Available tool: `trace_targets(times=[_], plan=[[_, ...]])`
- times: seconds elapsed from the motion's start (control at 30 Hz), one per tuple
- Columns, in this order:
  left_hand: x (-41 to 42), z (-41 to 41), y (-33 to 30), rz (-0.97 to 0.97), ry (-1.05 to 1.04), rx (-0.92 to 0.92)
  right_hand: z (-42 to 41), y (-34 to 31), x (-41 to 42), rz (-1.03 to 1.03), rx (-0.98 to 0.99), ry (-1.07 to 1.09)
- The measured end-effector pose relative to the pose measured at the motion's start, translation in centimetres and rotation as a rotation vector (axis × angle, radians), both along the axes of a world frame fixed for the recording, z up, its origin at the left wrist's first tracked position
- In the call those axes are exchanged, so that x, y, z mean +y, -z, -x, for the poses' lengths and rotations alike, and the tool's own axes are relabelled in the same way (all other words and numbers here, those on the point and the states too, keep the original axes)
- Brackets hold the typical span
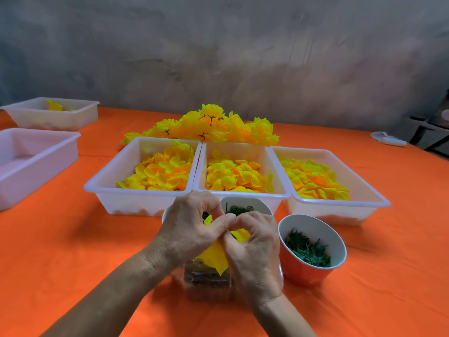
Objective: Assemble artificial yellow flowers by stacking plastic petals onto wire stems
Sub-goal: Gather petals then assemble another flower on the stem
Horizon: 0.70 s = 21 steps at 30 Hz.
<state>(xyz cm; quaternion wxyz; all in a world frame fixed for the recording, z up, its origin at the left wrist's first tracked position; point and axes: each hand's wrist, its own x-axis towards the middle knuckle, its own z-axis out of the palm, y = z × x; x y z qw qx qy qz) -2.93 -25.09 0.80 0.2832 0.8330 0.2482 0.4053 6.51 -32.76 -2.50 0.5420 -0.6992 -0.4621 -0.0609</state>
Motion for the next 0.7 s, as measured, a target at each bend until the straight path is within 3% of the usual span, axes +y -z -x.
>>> trace_targets(times=[0.37, 0.43, 0.6, 0.7], plan=[[0.5, -0.4, 0.2, -0.102, 0.001, 0.039, 0.4, 1.9, 1.3, -0.247, 0.024, 0.016], [0.7, -0.1, 0.1, -0.047, 0.018, 0.049, 0.0, 1.8, 1.0, -0.209, 0.052, -0.043], [0.6, 1.0, 0.9, 0.109, 0.067, -0.017, -3.6, 0.2, -0.6, 0.029, 0.366, -0.487], [0.2, 1.1, 1.6, 0.076, 0.037, -0.031, -4.3, -0.3, -0.5, 0.06, 0.292, -0.5]])
